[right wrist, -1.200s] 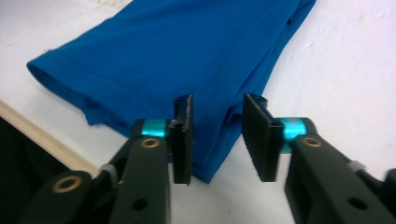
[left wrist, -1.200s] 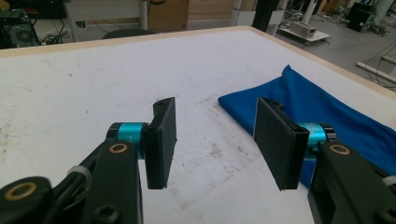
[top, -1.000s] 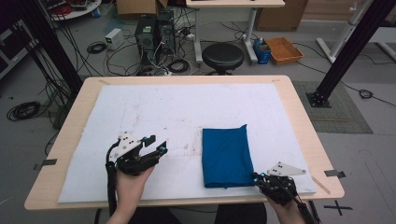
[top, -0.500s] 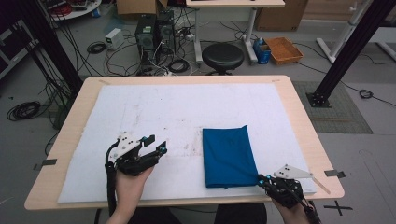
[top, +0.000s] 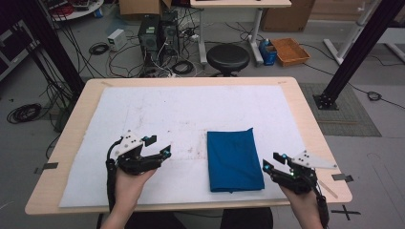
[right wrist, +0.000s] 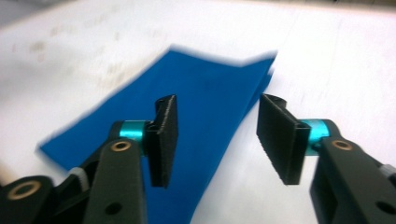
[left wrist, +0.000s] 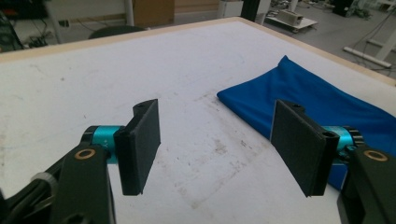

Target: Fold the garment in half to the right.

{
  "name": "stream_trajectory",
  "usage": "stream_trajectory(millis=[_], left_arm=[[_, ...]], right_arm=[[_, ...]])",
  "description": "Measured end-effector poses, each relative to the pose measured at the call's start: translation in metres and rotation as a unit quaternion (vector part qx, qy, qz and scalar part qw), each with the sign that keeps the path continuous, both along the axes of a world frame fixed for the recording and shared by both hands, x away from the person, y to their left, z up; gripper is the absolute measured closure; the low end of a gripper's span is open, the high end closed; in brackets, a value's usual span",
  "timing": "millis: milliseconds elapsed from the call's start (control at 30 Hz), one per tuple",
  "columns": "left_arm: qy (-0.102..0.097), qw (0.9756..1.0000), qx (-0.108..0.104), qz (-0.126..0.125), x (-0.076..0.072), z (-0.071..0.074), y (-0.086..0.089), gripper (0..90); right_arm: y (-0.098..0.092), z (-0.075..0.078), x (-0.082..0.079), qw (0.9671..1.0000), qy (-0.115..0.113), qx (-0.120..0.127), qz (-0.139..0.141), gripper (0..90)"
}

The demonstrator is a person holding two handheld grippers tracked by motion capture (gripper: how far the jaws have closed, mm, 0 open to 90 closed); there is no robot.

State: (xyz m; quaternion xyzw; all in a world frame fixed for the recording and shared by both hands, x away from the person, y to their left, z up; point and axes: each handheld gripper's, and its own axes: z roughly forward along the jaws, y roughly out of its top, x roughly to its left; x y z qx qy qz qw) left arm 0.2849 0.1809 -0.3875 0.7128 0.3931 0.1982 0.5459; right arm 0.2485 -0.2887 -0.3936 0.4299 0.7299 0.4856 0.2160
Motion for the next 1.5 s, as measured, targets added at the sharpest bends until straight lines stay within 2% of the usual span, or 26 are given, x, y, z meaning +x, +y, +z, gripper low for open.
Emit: stream_trajectory(millis=[33,200,300,367,467,633,1167,1500], left_arm=[[-0.003,1.0000,-0.006,0.003,0.002,0.001,0.008,33.3],[-0.016,0.9997,-0.013,0.012,0.003,0.005,0.023,33.3],[-0.028,0.9996,-0.004,0.002,0.006,0.009,0.034,33.3],[-0.032,0.9995,-0.003,0.007,0.007,0.009,0.040,33.3],[-0.031,0.9995,-0.002,0.008,0.008,0.007,0.047,33.3],[-0.031,0.9995,0.002,0.009,0.009,0.005,0.051,33.3],[-0.037,0.9992,0.015,0.003,0.007,0.004,0.048,33.3],[-0.034,0.9992,0.023,-0.001,0.007,0.003,0.046,33.3]], right_arm=[[0.001,0.007,0.012,0.9999,-0.012,0.002,-0.004,40.1],[0.003,0.020,0.047,0.9998,-0.005,0.016,0.011,31.1],[0.004,0.023,0.063,0.9997,0.001,0.020,0.016,29.4],[0.005,0.024,0.069,0.9994,0.005,0.030,0.018,27.2],[0.004,0.021,0.071,0.9992,0.000,0.036,0.020,25.2],[0.002,0.015,0.070,0.9992,0.000,0.028,0.028,24.5],[-0.006,0.014,0.073,0.9994,0.002,0.030,0.018,23.3],[-0.010,0.010,0.075,0.9995,0.004,0.030,0.013,23.0]])
